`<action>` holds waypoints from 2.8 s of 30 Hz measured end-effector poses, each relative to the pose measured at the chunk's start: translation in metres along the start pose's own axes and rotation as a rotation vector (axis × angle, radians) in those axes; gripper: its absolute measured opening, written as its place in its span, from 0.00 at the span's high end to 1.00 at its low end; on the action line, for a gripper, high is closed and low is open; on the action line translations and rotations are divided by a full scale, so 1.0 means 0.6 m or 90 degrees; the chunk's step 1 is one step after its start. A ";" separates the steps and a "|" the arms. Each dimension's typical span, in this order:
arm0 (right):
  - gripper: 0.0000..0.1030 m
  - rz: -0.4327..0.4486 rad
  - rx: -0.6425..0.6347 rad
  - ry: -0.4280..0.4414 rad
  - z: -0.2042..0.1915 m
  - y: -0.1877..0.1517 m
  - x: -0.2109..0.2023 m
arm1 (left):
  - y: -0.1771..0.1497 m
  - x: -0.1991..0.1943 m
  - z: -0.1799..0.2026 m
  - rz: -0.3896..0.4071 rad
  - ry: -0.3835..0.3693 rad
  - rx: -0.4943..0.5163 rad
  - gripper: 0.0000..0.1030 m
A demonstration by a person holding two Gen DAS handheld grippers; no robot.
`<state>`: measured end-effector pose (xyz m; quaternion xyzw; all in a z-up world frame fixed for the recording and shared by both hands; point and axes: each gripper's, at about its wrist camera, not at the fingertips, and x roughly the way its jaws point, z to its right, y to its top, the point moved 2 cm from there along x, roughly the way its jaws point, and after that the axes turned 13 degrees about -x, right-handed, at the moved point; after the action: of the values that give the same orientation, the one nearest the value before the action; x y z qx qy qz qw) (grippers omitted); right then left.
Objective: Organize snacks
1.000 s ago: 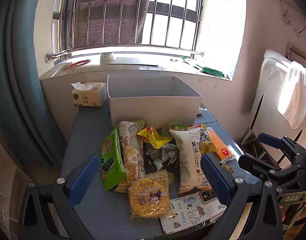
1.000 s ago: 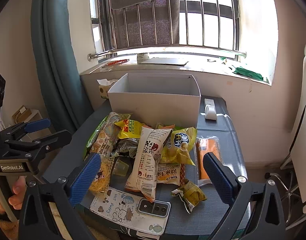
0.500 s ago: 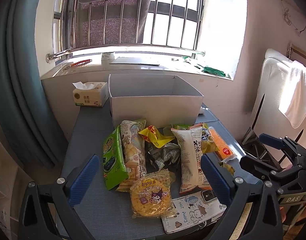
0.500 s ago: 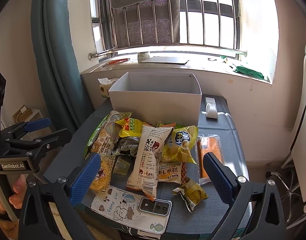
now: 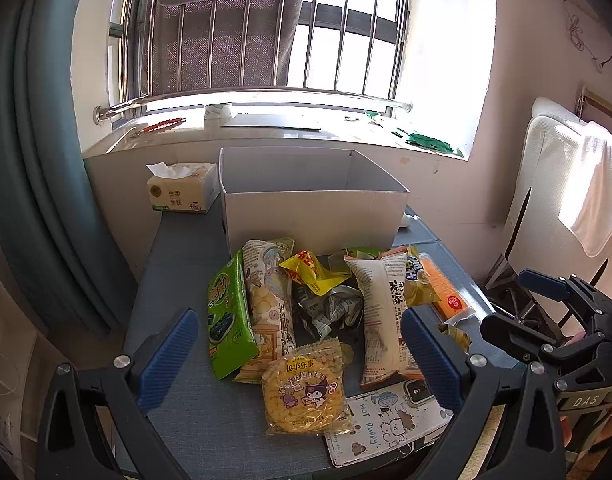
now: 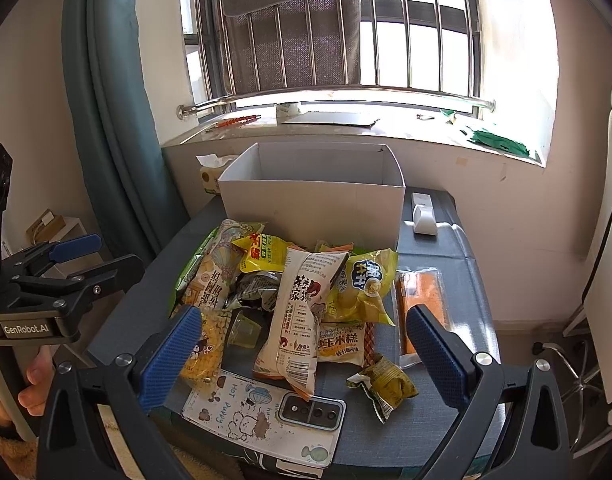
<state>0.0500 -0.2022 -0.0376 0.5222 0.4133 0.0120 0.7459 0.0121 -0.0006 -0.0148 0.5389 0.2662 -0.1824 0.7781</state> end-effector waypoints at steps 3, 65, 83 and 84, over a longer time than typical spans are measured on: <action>0.00 0.000 0.000 0.000 0.000 0.000 0.000 | 0.000 0.000 0.000 0.000 0.000 0.000 0.00; 0.62 -0.063 0.039 0.115 0.010 -0.014 0.128 | -0.024 0.138 -0.173 -0.160 -0.088 -0.164 0.00; 0.62 -0.056 0.017 0.141 -0.026 -0.013 0.111 | -0.001 0.286 -0.211 -0.235 -0.073 -0.234 0.42; 0.62 -0.055 0.017 0.140 -0.024 -0.012 0.110 | 0.001 0.275 -0.209 -0.219 -0.067 -0.228 0.42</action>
<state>0.0812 -0.1646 -0.0850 0.5092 0.5150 0.0313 0.6889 0.1158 0.1173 -0.1500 0.3292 0.3411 -0.2895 0.8315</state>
